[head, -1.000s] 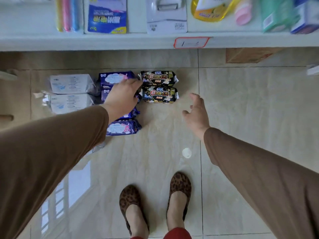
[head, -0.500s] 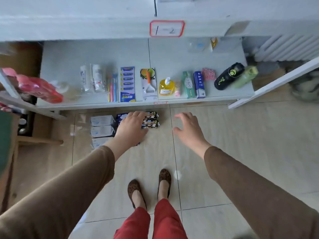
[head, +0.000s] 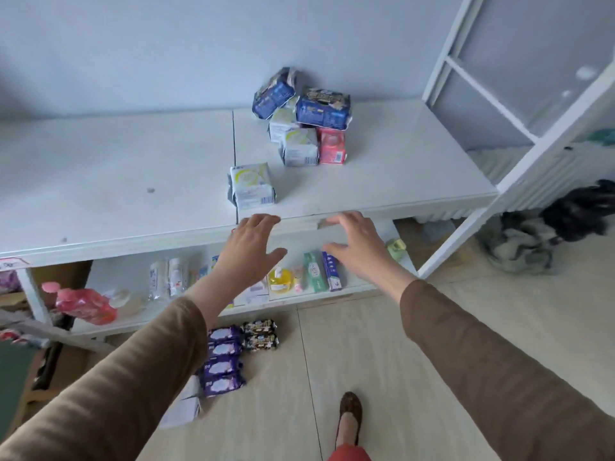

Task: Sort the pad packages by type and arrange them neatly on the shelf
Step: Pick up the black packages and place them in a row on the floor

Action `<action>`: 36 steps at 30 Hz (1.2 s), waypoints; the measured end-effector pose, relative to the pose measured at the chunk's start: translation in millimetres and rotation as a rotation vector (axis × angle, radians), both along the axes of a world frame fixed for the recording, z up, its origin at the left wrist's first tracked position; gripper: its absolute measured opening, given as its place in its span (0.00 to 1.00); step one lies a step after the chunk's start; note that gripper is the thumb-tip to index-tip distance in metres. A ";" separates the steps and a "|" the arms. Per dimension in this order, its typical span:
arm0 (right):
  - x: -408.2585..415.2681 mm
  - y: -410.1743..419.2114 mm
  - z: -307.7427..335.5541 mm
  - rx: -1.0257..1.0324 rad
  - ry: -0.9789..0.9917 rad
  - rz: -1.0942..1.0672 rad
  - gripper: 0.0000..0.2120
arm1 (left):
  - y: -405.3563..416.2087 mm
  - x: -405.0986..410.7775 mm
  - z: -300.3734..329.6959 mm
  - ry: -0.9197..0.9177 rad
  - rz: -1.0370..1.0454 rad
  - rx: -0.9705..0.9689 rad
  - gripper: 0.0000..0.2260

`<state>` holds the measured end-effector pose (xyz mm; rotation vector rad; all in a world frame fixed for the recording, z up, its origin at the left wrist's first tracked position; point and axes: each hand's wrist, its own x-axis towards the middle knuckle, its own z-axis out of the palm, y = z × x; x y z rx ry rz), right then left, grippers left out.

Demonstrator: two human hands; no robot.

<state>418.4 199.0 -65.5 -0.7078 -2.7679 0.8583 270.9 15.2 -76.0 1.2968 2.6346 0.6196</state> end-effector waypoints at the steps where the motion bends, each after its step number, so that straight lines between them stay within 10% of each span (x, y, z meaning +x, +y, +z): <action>1: -2.1 16.8 4.9 0.000 0.004 0.007 0.21 | 14.0 -1.2 5.3 0.008 0.010 0.003 0.27; 22: -203.8 269.5 42.8 -0.192 0.048 -0.079 0.32 | 185.8 -196.9 46.6 -0.036 0.259 0.053 0.25; 36: -312.2 325.6 21.4 -0.641 -0.094 -0.215 0.37 | 281.8 -424.9 0.0 -0.504 0.584 0.292 0.23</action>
